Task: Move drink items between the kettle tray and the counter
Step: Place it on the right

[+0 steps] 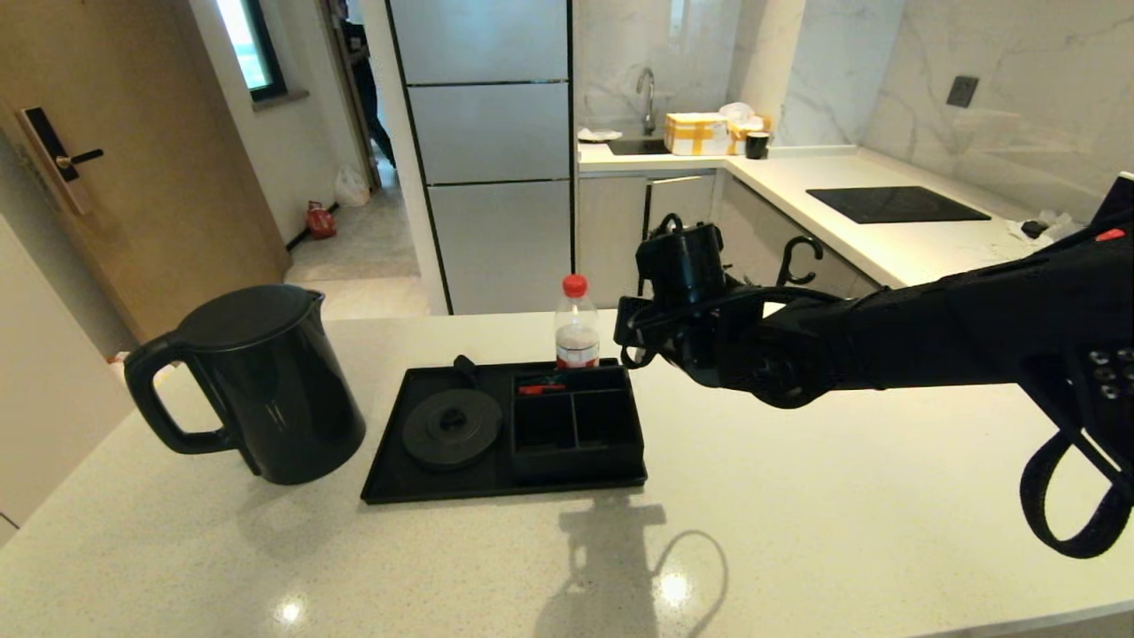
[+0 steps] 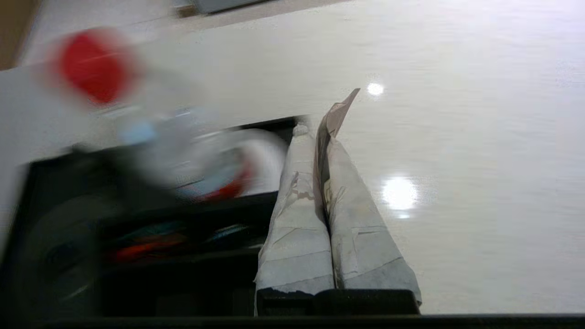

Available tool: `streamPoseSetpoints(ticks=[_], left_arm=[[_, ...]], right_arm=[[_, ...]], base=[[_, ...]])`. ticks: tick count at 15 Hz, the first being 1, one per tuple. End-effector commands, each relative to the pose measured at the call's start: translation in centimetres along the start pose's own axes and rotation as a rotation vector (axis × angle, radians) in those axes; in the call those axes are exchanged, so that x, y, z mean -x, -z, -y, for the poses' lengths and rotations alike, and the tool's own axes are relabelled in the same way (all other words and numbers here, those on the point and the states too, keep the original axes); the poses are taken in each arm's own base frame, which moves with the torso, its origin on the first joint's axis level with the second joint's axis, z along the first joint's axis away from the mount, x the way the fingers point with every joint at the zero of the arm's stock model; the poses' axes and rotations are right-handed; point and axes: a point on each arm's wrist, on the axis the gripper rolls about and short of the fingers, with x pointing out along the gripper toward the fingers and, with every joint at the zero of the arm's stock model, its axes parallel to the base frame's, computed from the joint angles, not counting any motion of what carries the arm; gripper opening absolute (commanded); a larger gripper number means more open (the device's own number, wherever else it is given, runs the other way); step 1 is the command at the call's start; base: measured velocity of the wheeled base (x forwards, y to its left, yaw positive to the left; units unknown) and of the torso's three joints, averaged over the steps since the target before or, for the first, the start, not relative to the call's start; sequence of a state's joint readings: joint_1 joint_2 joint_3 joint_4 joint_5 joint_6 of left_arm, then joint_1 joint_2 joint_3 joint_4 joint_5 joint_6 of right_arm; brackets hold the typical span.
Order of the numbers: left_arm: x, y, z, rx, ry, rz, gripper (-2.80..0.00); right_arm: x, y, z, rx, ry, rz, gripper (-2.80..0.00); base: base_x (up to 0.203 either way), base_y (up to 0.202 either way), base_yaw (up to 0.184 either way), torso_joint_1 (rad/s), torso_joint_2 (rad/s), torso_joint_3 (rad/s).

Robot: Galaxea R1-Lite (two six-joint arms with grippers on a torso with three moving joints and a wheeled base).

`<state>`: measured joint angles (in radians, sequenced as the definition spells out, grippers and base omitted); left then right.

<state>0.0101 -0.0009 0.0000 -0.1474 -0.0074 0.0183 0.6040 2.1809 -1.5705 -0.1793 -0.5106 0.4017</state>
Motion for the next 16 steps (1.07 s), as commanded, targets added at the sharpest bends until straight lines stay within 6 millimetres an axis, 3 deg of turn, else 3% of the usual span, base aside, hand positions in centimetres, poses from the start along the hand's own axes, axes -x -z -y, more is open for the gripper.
streamPoseSetpoints(ticks=[1, 2, 4, 6, 8, 12, 13, 16], left_arm=[[-0.2, 1.1, 0.0, 0.0, 0.0, -0.039, -2.8], [-0.2, 1.1, 0.0, 0.0, 0.0, -0.038, -2.8], [-0.2, 1.1, 0.0, 0.0, 0.0, -0.039, -2.8], [-0.2, 1.1, 0.0, 0.0, 0.0, -0.039, -2.8], [-0.2, 1.1, 0.0, 0.0, 0.0, -0.039, -2.8], [-0.2, 1.1, 0.0, 0.0, 0.0, -0.038, -2.8], [-0.2, 1.1, 0.0, 0.0, 0.0, -0.038, -2.8], [-0.2, 1.1, 0.0, 0.0, 0.0, -0.039, -2.8]], right_arm=[[0.7, -2.9, 4.5, -0.043, 0.116, 0.03, -2.8], [0.9, -3.1, 6.7, -0.042, 0.183, 0.007, -2.8], [0.6, -1.3, 9.4, -0.012, 0.279, -0.084, -2.8], [-0.4, 0.0, 11.1, -0.009, 0.326, -0.129, -2.8], [-1.5, 0.5, 11.7, -0.017, 0.347, -0.145, -2.8], [-5.7, 3.9, 13.4, 0.002, 0.411, -0.225, -2.8], [-6.4, 4.0, 13.9, -0.005, 0.424, -0.225, -2.8], [-6.5, 4.0, 14.2, -0.006, 0.431, -0.228, -2.8]], base=[[0.0, 0.0, 0.0, 0.0, 0.0, 0.0], [0.0, 0.0, 0.0, 0.0, 0.0, 0.0], [0.0, 0.0, 0.0, 0.0, 0.0, 0.0], [0.0, 0.0, 0.0, 0.0, 0.0, 0.0], [0.0, 0.0, 0.0, 0.0, 0.0, 0.0], [0.0, 0.0, 0.0, 0.0, 0.0, 0.0], [0.0, 0.0, 0.0, 0.0, 0.0, 0.0], [0.0, 0.0, 0.0, 0.0, 0.0, 0.0]])
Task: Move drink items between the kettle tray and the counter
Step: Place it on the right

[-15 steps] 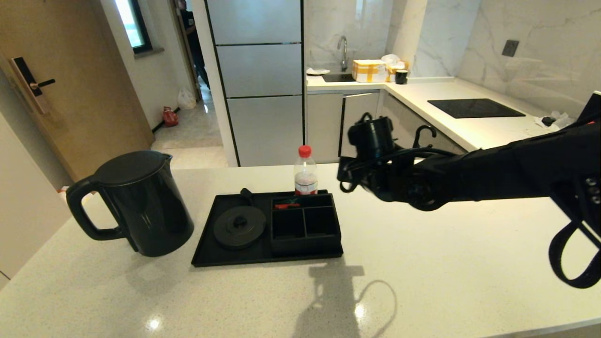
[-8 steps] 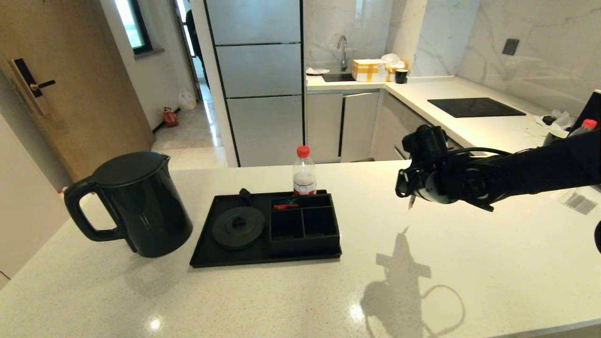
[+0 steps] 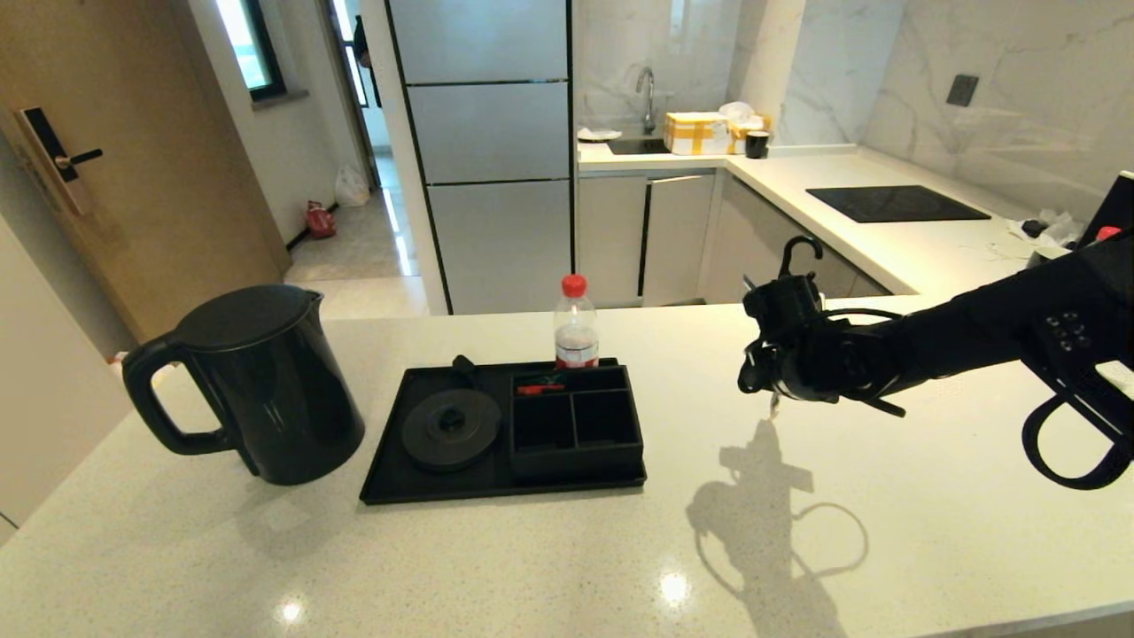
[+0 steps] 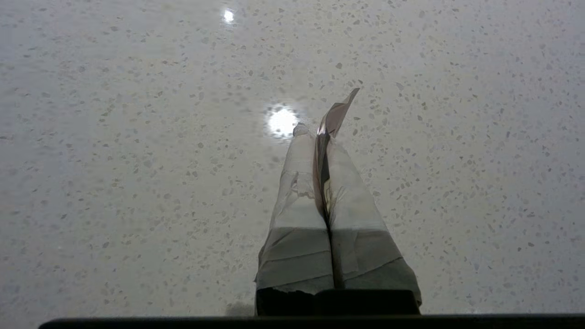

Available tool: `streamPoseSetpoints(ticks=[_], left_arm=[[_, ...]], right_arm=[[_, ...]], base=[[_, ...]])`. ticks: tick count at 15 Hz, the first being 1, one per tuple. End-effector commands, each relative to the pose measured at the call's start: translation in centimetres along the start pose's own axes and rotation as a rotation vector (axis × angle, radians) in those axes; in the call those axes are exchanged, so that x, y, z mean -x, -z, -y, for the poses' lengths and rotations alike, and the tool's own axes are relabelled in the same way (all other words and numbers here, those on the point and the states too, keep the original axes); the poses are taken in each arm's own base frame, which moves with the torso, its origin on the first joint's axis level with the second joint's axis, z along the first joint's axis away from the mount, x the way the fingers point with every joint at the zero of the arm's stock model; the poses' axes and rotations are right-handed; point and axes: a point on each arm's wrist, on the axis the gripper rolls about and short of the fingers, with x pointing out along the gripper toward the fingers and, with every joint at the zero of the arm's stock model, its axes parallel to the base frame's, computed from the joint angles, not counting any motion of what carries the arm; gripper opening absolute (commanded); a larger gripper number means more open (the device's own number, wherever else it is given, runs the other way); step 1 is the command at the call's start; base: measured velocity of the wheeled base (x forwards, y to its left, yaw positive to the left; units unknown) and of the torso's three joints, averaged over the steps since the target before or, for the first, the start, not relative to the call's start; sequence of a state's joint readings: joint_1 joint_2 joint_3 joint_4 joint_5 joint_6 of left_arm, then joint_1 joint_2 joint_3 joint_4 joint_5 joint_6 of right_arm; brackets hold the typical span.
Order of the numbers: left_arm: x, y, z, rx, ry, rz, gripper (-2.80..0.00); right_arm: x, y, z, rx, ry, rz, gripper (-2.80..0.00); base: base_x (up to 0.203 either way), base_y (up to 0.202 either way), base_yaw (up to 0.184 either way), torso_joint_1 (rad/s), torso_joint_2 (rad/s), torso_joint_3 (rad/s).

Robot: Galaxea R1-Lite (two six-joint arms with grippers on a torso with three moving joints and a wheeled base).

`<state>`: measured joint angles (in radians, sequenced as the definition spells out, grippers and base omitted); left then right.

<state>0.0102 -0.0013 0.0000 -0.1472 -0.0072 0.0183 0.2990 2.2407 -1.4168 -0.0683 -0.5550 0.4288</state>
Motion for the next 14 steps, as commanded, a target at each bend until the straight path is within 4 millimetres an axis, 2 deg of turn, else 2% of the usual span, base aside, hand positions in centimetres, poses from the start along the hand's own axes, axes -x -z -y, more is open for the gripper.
streamPoseSetpoints(ticks=[1, 2, 3, 11, 14], left_arm=[[-0.2, 1.1, 0.0, 0.0, 0.001, -0.04, -2.8], [-0.2, 1.1, 0.0, 0.0, 0.001, -0.04, -2.8], [-0.2, 1.1, 0.0, 0.0, 0.001, -0.04, -2.8], [-0.2, 1.1, 0.0, 0.0, 0.001, -0.04, -2.8], [-0.2, 1.1, 0.0, 0.0, 0.001, -0.04, -2.8]], right_arm=[[-0.7, 0.6, 0.0, 0.009, 0.012, -0.016, -2.8], [-0.6, 0.6, 0.0, 0.011, 0.011, -0.018, -2.8], [-0.5, 0.5, 0.1, 0.012, 0.013, -0.019, 0.0], [1.9, -1.0, 0.8, -0.005, -0.028, -0.018, 0.0], [3.6, 0.1, 1.8, -0.003, -0.069, -0.088, 0.0]], base=[[0.0, 0.0, 0.0, 0.0, 0.0, 0.0], [0.0, 0.0, 0.0, 0.0, 0.0, 0.0], [0.0, 0.0, 0.0, 0.0, 0.0, 0.0], [0.0, 0.0, 0.0, 0.0, 0.0, 0.0], [0.0, 0.0, 0.0, 0.0, 0.0, 0.0]])
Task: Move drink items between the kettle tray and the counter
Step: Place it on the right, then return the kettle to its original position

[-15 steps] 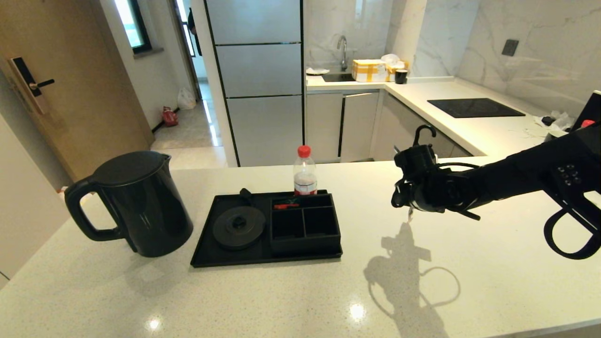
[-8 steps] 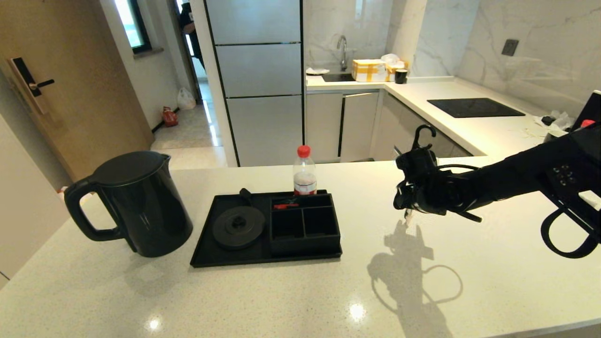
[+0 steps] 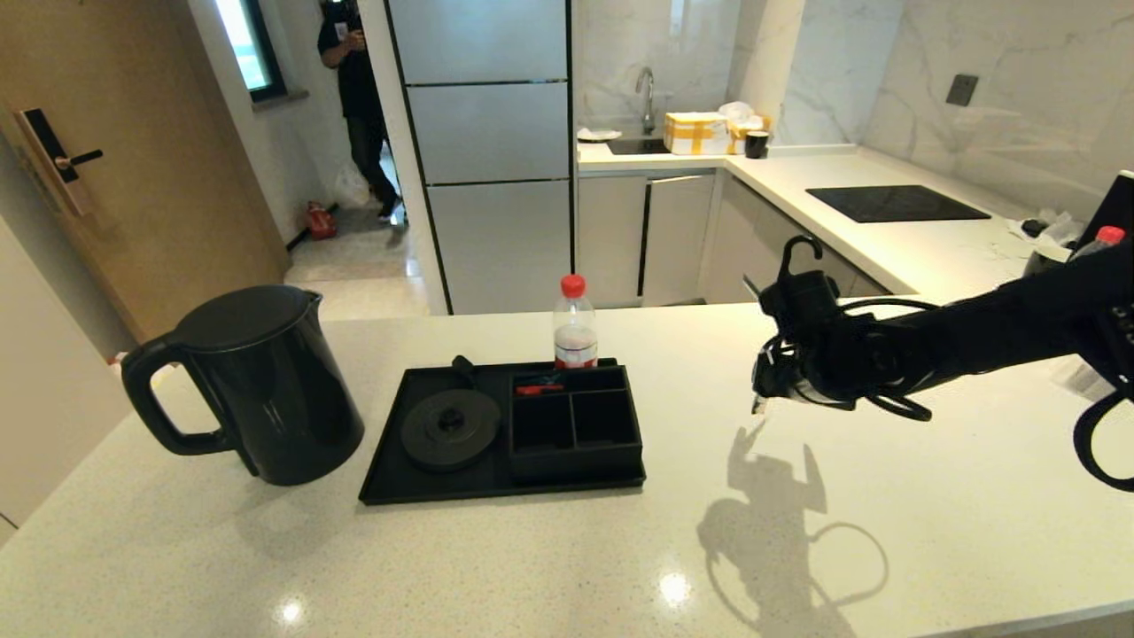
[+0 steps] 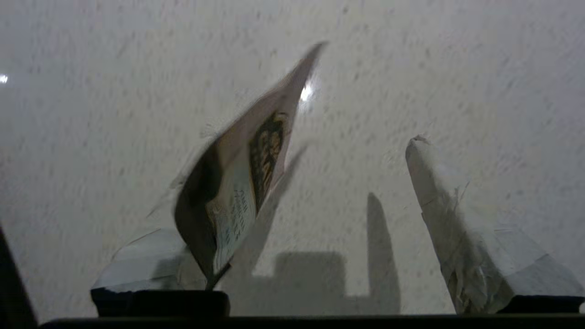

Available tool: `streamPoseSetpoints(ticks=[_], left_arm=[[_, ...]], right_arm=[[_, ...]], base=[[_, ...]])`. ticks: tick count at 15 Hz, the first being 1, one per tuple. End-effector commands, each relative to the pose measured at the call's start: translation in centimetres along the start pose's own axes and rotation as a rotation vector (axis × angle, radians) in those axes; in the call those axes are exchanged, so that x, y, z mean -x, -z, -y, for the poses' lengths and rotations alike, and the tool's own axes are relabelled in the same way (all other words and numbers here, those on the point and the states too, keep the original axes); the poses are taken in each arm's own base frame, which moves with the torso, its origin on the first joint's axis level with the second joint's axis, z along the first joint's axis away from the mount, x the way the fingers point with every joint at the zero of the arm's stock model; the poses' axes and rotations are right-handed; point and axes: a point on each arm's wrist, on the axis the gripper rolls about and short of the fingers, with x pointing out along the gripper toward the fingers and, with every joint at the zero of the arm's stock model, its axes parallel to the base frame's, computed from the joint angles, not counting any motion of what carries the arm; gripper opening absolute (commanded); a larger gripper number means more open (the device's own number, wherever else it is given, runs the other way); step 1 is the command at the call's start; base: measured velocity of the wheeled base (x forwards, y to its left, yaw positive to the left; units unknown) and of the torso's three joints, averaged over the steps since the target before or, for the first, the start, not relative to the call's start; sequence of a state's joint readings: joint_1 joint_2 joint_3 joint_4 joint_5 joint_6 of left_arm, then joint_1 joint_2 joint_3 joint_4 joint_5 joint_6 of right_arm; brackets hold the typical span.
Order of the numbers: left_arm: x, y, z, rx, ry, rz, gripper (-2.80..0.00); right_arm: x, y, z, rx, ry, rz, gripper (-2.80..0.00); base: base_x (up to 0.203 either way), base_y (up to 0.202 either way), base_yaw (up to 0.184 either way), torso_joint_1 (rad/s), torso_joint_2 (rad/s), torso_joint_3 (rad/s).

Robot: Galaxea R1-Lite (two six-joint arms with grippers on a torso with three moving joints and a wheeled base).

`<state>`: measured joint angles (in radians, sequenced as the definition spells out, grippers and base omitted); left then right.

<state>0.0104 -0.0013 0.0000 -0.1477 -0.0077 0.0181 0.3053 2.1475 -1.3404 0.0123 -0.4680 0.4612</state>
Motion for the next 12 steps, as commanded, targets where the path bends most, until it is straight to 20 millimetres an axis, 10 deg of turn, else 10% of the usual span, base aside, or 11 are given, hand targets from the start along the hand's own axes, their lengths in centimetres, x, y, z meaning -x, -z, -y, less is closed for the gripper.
streamPoseSetpoints(ticks=[1, 12], left_arm=[[-0.2, 1.1, 0.0, 0.0, 0.0, -0.039, -2.8], [-0.2, 1.1, 0.0, 0.0, 0.0, -0.04, -2.8]], right_arm=[[1.3, 0.5, 0.6, -0.014, -0.029, -0.024, 0.0], [4.3, 0.4, 1.7, -0.085, -0.116, -0.04, 0.0]], base=[[0.0, 0.0, 0.0, 0.0, 0.0, 0.0], [0.0, 0.0, 0.0, 0.0, 0.0, 0.0]])
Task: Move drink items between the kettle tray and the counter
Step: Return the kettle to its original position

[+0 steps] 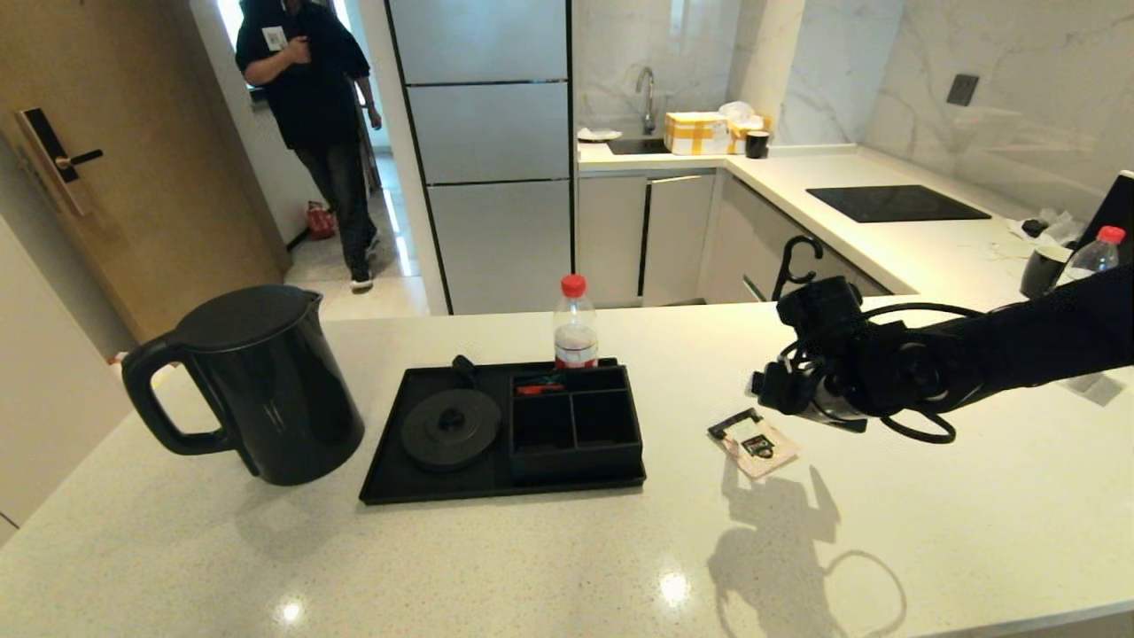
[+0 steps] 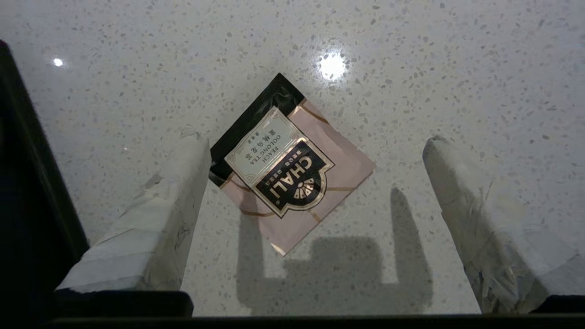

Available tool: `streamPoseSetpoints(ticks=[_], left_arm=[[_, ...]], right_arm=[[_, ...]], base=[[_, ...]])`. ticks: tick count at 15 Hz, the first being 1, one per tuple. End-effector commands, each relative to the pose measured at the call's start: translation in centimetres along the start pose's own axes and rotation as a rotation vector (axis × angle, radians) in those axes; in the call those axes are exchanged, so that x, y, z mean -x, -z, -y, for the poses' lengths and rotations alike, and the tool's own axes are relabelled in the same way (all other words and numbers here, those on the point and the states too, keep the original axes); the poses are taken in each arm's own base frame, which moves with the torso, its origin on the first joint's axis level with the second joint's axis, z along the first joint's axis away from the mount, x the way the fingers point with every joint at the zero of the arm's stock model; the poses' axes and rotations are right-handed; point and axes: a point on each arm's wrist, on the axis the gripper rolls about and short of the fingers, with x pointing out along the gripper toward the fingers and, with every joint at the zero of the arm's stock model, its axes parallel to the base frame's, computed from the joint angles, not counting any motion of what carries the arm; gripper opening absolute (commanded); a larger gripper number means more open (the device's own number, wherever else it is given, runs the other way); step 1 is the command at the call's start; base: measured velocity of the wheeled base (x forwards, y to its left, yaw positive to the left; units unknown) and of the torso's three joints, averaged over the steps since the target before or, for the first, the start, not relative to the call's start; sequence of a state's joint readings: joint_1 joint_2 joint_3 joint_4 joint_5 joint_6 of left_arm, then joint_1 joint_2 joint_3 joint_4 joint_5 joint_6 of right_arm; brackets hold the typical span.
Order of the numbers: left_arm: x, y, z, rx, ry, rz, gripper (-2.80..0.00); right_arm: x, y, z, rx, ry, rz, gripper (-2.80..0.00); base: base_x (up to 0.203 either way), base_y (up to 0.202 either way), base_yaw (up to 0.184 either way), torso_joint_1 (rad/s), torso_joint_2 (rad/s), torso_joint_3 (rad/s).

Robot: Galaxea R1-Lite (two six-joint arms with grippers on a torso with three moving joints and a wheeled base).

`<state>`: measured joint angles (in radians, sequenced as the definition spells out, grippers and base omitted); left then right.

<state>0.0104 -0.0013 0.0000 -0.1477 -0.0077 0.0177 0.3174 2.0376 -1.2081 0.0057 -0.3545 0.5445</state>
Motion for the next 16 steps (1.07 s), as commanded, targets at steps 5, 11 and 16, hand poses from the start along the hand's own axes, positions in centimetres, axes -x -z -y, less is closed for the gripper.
streamPoseSetpoints(ticks=[5, 11, 16], left_arm=[[-0.2, 1.1, 0.0, 0.0, 0.0, -0.04, -2.8], [-0.2, 1.1, 0.0, 0.0, 0.0, -0.04, -2.8], [-0.2, 1.1, 0.0, 0.0, 0.0, -0.04, -2.8]], right_arm=[[9.1, -3.1, 2.1, -0.065, -0.11, 0.169, 0.0], [22.8, -2.3, 8.7, -0.088, -0.131, 0.363, -2.8], [26.8, -0.4, 12.0, -0.141, 0.02, 0.489, -2.8]], base=[[0.0, 0.0, 0.0, 0.0, 0.0, 0.0], [0.0, 0.0, 0.0, 0.0, 0.0, 0.0], [0.0, 0.0, 0.0, 0.0, 0.0, 0.0]])
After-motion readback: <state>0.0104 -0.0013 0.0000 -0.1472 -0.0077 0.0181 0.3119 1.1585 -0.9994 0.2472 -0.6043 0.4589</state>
